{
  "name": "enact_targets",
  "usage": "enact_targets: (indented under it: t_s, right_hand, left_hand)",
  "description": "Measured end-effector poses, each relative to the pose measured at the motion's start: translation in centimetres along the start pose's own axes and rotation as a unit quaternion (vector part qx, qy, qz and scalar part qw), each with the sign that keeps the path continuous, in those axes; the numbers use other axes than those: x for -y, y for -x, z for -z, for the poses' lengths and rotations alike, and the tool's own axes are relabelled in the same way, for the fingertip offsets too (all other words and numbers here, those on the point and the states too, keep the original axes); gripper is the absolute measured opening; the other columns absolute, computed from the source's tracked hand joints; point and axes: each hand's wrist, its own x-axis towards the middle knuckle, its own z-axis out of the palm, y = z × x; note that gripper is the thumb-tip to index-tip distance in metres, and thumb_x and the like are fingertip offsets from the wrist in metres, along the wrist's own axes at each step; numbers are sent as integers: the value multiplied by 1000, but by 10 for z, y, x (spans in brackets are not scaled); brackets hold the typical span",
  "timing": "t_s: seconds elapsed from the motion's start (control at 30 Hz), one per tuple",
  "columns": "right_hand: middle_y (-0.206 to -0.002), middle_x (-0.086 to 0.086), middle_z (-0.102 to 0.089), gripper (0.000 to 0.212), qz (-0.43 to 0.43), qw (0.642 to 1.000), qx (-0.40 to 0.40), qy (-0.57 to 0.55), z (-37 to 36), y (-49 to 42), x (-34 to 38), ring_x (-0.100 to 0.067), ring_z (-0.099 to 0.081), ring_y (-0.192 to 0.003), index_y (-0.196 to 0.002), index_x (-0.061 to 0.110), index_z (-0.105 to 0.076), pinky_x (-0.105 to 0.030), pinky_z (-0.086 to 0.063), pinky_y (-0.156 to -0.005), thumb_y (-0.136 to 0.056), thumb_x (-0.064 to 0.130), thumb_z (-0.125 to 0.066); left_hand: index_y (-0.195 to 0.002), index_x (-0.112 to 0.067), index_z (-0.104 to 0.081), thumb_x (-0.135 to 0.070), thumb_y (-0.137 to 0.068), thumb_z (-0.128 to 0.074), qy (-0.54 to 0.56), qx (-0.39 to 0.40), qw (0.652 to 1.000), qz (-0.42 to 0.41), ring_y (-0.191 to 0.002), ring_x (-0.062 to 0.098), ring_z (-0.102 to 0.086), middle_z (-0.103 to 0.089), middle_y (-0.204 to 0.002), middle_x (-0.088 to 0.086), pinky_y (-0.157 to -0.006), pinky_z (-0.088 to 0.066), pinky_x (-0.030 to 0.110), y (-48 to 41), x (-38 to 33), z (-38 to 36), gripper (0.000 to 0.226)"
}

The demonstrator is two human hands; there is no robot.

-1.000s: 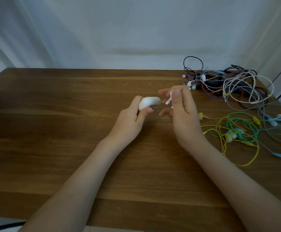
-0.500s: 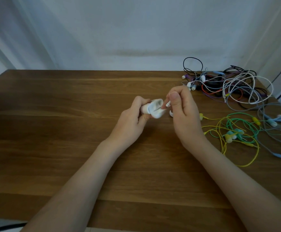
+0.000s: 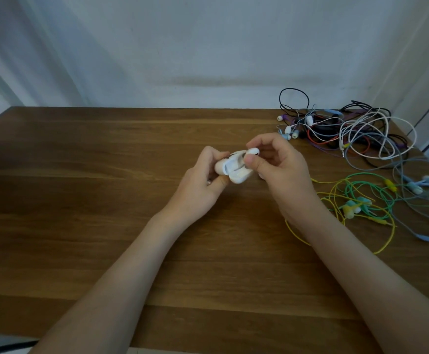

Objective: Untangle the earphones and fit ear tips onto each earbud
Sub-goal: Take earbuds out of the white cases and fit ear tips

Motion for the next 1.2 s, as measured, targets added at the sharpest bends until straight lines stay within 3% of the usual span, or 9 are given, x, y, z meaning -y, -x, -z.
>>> enact_targets:
  t_s: [0.1, 0.23, 0.33, 0.47, 0.63, 0.8, 0.97, 1.2]
  right_hand:
    - [-96, 12, -66, 21, -3, 1000, 17, 13, 4, -1, 2, 3, -58, -86, -96, 26, -65, -12, -45, -68, -85, 8, -66]
    - [-95, 19, -64, 22, 18, 999, 22, 33, 5, 0, 3, 3, -57, -88, -98, 31, -66, -23, -46, -75, -86, 12, -64]
    - [-93, 20, -64, 23, 26, 999, 15, 35, 4, 1, 3, 4, -57, -87, -98, 32, -66, -24, -46, -75, -88, 12, -62]
    - [-95, 16, -62, 23, 28, 999, 9, 38, 3, 1, 2, 3, -56, -86, -105, 26, -66, -20, -47, -74, -91, 9, -58]
    - [-97, 11, -56, 10, 31, 992, -47, 109, 2, 0, -1, -9, -53, -95, -91, 26, -61, -33, -48, -80, -86, 19, -66]
    - [-93, 17, -46, 5, 28, 982, -77, 169, 2, -1, -2, -11, -47, -106, -87, 23, -62, -24, -39, -85, -85, 23, -67]
    - [-94, 20, -40, 5, -5, 982, -68, 177, 2, -2, -3, -11, -40, -112, -87, 23, -61, -28, -37, -92, -87, 26, -65]
    - [-98, 10, -46, 12, 2, 976, -54, 211, 1, -4, -5, -13, -41, -110, -87, 16, -61, -18, -30, -81, -89, 28, -63]
  left_hand:
    - [-99, -32, -47, -17, -93, -60, 12, -8, 1000, 6, -93, 5, -59, -61, -104, -15, -77, -46, 24, -1, 0, 1, 20]
    - [-101, -32, -48, -17, -94, -59, 24, -16, 1000, 5, -90, -4, -57, -59, -98, -22, -74, -44, 12, -1, 0, 1, 20]
    - [-101, -33, -48, -17, -94, -59, 24, -16, 1000, 3, -85, -8, -55, -58, -94, -22, -69, -39, 7, -1, -1, 0, 21]
    - [-101, -36, -47, -15, -93, -59, 12, -13, 1000, 7, -88, -10, -55, -58, -99, -20, -70, -39, 5, -1, -2, 0, 26]
    - [-99, -35, -44, -11, -92, -58, -5, -20, 1000, 5, -88, -4, -57, -60, -102, -21, -70, -42, 9, 1, -2, -1, 29]
    - [-107, -25, -42, -9, -93, -57, -60, -22, 998, -4, -88, 3, -58, -61, -111, -13, -68, -41, 7, 2, 0, -3, 26]
    - [-107, -25, -39, -9, -94, -57, -95, -30, 995, -25, -93, 3, -59, -53, -124, -13, -73, -44, 8, 2, 1, -3, 28]
    - [-107, -27, -42, -12, -93, -58, -129, -28, 990, -48, -90, 1, -58, -49, -118, -19, -73, -45, 12, 4, -1, -4, 26]
